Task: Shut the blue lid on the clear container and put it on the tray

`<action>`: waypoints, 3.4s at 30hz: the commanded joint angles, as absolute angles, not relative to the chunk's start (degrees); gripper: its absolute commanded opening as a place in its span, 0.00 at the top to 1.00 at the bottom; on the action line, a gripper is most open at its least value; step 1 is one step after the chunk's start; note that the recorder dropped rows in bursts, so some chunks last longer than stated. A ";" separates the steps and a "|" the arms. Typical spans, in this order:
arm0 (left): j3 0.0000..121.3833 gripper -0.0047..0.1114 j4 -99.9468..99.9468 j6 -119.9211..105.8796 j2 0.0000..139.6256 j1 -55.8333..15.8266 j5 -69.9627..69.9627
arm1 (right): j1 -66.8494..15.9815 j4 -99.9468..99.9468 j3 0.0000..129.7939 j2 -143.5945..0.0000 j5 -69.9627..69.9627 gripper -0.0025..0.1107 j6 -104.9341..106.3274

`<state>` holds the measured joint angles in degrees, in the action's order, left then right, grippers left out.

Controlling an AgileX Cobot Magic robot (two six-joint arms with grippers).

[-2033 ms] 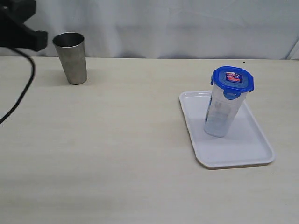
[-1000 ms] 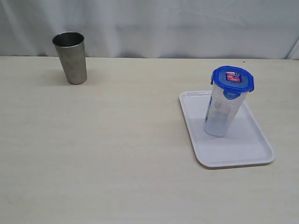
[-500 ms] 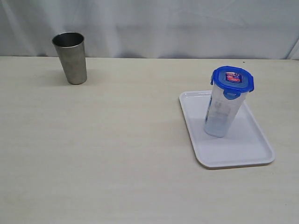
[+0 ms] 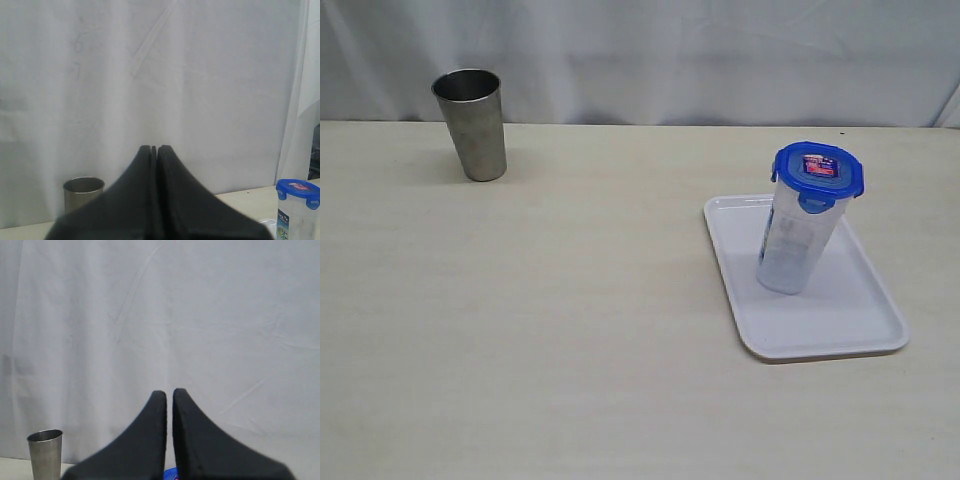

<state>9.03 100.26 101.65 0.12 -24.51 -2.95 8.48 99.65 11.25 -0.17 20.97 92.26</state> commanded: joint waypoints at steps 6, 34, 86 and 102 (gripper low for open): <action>8.78 0.96 99.95 101.79 0.00 -24.33 -3.12 | 8.34 99.35 11.01 0.00 21.00 0.94 92.03; 9.37 0.96 64.44 97.30 0.00 -24.96 -20.57 | 8.34 99.35 11.01 0.00 21.00 0.94 92.03; 0.00 0.96 1.64 -2.25 0.00 -2.54 -10.65 | 8.34 99.35 11.01 0.00 21.00 0.94 92.03; 0.00 0.96 -3.72 -8.72 0.00 -2.42 -18.06 | 8.34 99.35 11.01 0.00 21.00 0.94 92.03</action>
<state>0.20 -3.09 -9.34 0.12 -2.67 -17.98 8.48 99.65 11.25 -0.17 20.97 92.04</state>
